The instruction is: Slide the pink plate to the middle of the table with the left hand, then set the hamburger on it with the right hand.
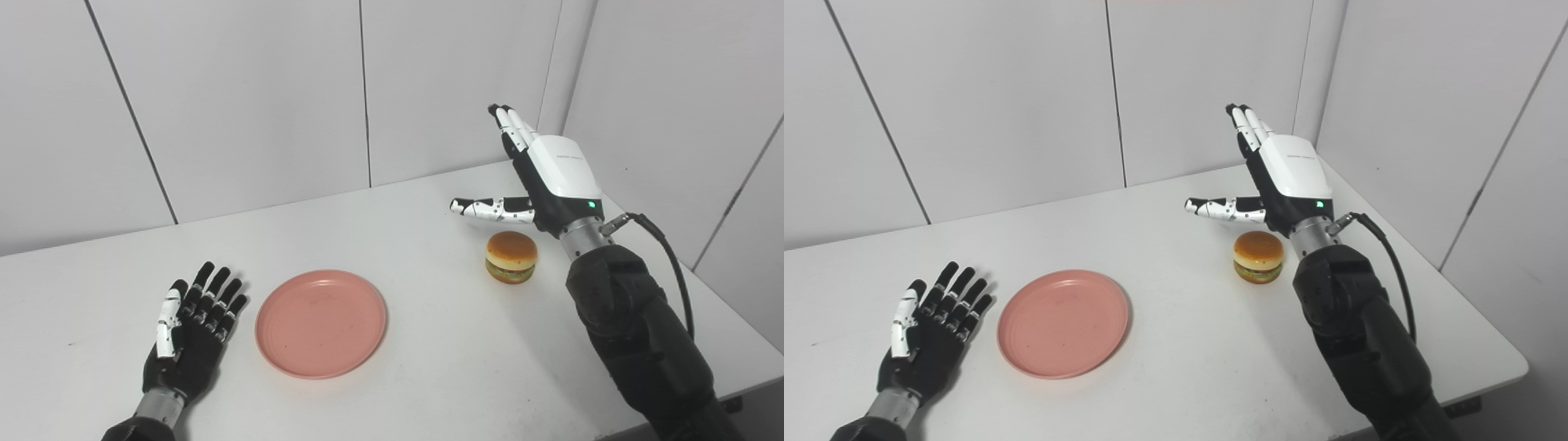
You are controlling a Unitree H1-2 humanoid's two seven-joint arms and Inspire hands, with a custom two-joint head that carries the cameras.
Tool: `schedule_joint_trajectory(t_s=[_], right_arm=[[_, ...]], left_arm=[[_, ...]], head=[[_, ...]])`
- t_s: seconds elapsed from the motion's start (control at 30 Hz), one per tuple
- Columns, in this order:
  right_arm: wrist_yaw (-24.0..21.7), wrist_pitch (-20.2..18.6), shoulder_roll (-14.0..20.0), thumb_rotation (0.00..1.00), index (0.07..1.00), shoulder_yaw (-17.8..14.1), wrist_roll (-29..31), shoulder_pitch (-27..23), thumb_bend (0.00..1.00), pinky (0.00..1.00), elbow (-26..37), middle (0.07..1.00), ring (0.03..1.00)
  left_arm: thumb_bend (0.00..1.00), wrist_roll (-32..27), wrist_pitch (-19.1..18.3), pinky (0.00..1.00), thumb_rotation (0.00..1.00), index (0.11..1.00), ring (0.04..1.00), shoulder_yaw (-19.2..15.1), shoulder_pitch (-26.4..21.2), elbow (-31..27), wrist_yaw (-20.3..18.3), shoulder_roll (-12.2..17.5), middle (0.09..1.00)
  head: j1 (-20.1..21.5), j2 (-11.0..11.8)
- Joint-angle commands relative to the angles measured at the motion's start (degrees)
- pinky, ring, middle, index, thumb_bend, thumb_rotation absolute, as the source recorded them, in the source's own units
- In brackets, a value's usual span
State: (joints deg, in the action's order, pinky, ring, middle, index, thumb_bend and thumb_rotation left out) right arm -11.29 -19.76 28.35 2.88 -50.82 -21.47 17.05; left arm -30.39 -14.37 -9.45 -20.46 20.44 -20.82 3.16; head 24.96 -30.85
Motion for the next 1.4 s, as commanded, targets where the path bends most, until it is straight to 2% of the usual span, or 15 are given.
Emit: schedule_joint_trajectory(t_s=[0.0,0.2,0.33,0.9,1.1,1.27,1.37], right_arm=[[-2.22,-1.85,2.33,0.67,0.990,-0.23,-3.00,-2.72,1.00,0.86,0.67,0.986,0.954],[-8.71,-4.20,3.91,0.63,0.998,-0.30,-4.51,-2.54,1.00,0.92,-1.42,0.999,0.975],[-10.81,-4.92,4.10,0.62,1.000,-0.82,-3.36,-2.39,1.00,0.92,-3.51,0.997,0.971],[-9.86,-5.58,2.24,0.65,1.000,0.22,-1.22,-2.44,1.00,0.91,-11.31,0.991,0.958],[-10.68,-6.47,2.45,0.66,1.000,0.97,-0.95,-2.80,1.00,0.84,-12.98,0.993,0.944],[-11.58,-7.07,1.93,0.66,1.000,0.51,-0.48,-3.25,1.00,0.82,-14.32,0.993,0.944],[-11.32,-7.02,2.10,0.67,1.000,1.35,-0.71,-3.54,1.00,0.80,-15.64,0.993,0.943]], left_arm=[[0.31,0.74,-2.73,1.00,1.00,0.984,0.973,-0.38,1.69,1.94,1.72,0.88,0.980],[0.31,1.04,-3.36,1.00,1.00,0.986,0.977,-0.41,1.92,0.91,2.28,0.90,0.983],[0.31,0.62,-3.03,1.00,1.00,0.991,0.982,-0.51,1.85,1.31,1.38,1.23,0.987],[0.32,0.47,-4.83,1.00,1.00,0.986,0.978,-0.54,2.42,-0.91,1.72,1.46,0.984],[0.32,0.71,-4.84,1.00,1.00,0.989,0.984,-0.37,2.51,-1.13,1.23,1.86,0.987],[0.32,0.71,-5.25,1.00,1.00,0.987,0.984,-0.28,2.69,-1.67,1.46,1.97,0.986],[0.32,0.76,-5.18,1.00,1.00,0.990,0.987,-0.05,2.77,-1.86,1.16,2.12,0.990]], head=[[-0.19,-0.23],[-0.25,-1.00],[-0.18,-1.42],[-0.26,-3.51],[-0.22,-4.18],[-0.30,-4.62],[-0.28,-4.87]])
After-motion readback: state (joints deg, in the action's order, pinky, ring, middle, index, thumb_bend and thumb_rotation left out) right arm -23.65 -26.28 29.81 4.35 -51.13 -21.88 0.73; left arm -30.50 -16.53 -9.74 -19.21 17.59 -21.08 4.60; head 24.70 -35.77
